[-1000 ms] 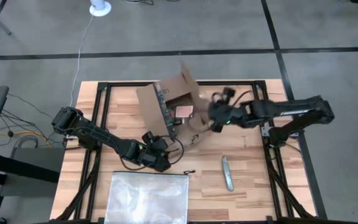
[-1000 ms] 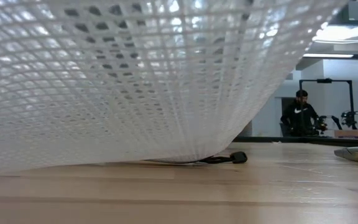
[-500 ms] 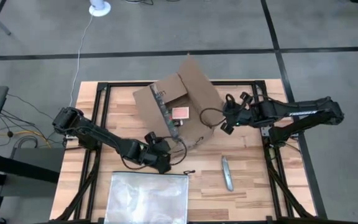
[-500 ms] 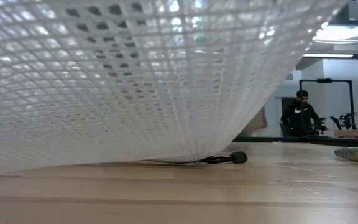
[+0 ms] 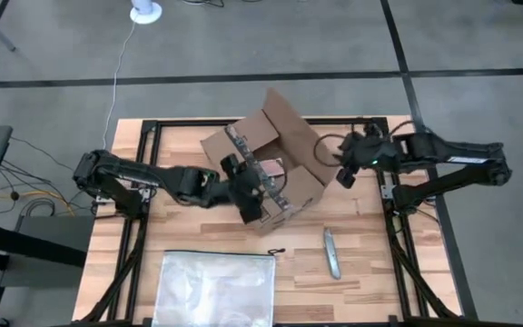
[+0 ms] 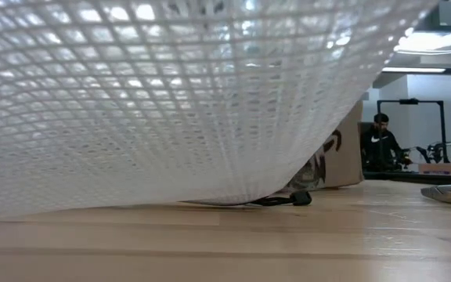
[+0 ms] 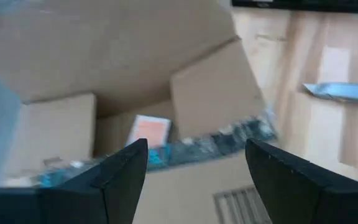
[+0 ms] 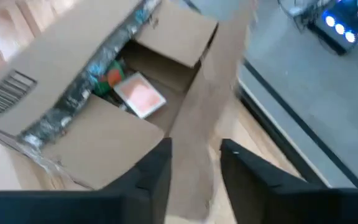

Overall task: Unpack boxes
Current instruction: Open the box using the cutter

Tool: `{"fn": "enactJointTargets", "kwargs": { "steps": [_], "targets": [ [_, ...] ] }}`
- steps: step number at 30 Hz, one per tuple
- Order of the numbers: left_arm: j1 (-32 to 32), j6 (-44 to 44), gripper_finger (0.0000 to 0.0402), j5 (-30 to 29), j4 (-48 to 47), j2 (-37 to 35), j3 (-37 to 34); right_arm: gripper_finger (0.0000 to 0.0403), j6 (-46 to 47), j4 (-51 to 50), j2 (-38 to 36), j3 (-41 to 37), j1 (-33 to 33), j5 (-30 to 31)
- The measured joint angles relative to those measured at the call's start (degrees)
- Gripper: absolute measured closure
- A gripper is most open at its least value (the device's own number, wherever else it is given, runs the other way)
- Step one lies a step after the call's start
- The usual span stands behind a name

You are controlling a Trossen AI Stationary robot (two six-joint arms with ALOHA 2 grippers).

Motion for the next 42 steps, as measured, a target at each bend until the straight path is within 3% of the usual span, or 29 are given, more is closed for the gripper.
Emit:
{"fn": "enactJointTargets", "kwargs": {
  "steps": [6, 9, 12, 20, 27, 34, 39, 42],
  "targets": [
    [8.86, 9.47, 0.0146, 19.58, -0.38, 1.35, 0.68, 0.0209, -8.89, 7.79, -2.49, -1.1, -0.25, -0.22],
    [14.8, 11.51, 0.0146, 30.17, -1.22, 3.83, 0.66, 0.0196, -11.69, 13.3, -1.29, -3.1, -0.35, -0.58],
    [19.28, 15.98, 0.0146, 36.39, -1.74, 5.82, 0.66, 0.0193, -12.71, 15.81, 0.32, -5.57, -0.37, -3.65],
    [28.38, 29.42, 0.0146, 43.57, -3.01, 9.66, 1.88, 0.0195, -8.81, 16.17, 4.75, -10.62, -0.35, -4.89],
    [33.3, 38.66, 0.0146, 44.28, -3.28, 15.37, 1.89, 0.0195, -2.86, 19.28, 5.57, -13.48, -0.24, -5.81],
    [35.69, 39.66, 0.0146, 53.47, -9.75, 19.04, 1.99, 0.0195, -0.73, 18.48, 5.79, -13.87, 0.32, -6.42],
    [35.54, 40.13, 0.0148, 53.82, -15.01, 19.11, 1.95, 0.0195, -0.15, 19.11, 5.74, -13.86, 0.81, -6.55],
    [35.08, 39.93, 0.0176, 53.14, -17.06, 19.13, 1.95, 0.0195, -0.17, 19.2, 5.81, -13.86, 0.77, -6.57]
  ]
}}
